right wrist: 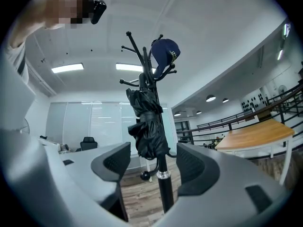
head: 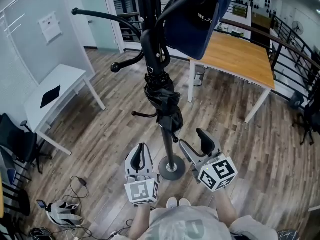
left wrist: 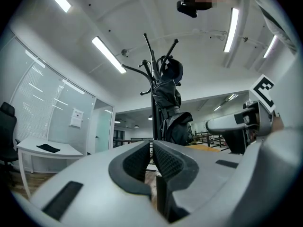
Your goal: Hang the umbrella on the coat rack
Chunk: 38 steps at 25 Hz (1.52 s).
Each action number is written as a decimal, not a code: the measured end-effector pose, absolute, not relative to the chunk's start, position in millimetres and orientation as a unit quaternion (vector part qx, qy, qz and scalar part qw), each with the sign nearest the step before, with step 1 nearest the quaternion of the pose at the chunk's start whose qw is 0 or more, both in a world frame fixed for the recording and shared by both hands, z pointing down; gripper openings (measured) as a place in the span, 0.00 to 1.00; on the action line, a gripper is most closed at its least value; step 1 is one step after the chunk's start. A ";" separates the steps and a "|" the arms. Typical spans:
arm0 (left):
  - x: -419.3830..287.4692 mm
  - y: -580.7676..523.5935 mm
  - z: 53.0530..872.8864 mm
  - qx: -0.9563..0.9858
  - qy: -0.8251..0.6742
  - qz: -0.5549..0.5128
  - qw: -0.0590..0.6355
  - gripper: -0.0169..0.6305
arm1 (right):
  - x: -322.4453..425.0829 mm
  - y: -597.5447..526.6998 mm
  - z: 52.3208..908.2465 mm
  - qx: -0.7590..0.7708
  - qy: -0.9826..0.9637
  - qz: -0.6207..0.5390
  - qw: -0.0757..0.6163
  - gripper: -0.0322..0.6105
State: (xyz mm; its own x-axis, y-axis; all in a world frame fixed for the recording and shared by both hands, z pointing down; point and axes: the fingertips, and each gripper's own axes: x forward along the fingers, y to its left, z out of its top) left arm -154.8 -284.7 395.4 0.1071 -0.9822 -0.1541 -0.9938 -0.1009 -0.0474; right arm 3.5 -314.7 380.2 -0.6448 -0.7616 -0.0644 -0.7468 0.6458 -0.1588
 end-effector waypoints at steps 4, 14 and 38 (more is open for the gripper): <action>-154.5 -282.8 397.1 -0.742 0.666 0.038 0.069 0.09 | 7.5 -302.7 406.2 -0.428 0.899 -0.076 0.050 0.50; -149.3 -277.0 410.2 -0.746 0.662 0.035 0.060 0.09 | 25.2 -285.4 452.5 -0.481 0.869 -0.112 0.036 0.10; -147.3 -271.4 402.3 -0.747 0.660 0.042 0.067 0.09 | 41.4 -283.7 449.1 -0.500 0.860 -0.096 0.027 0.10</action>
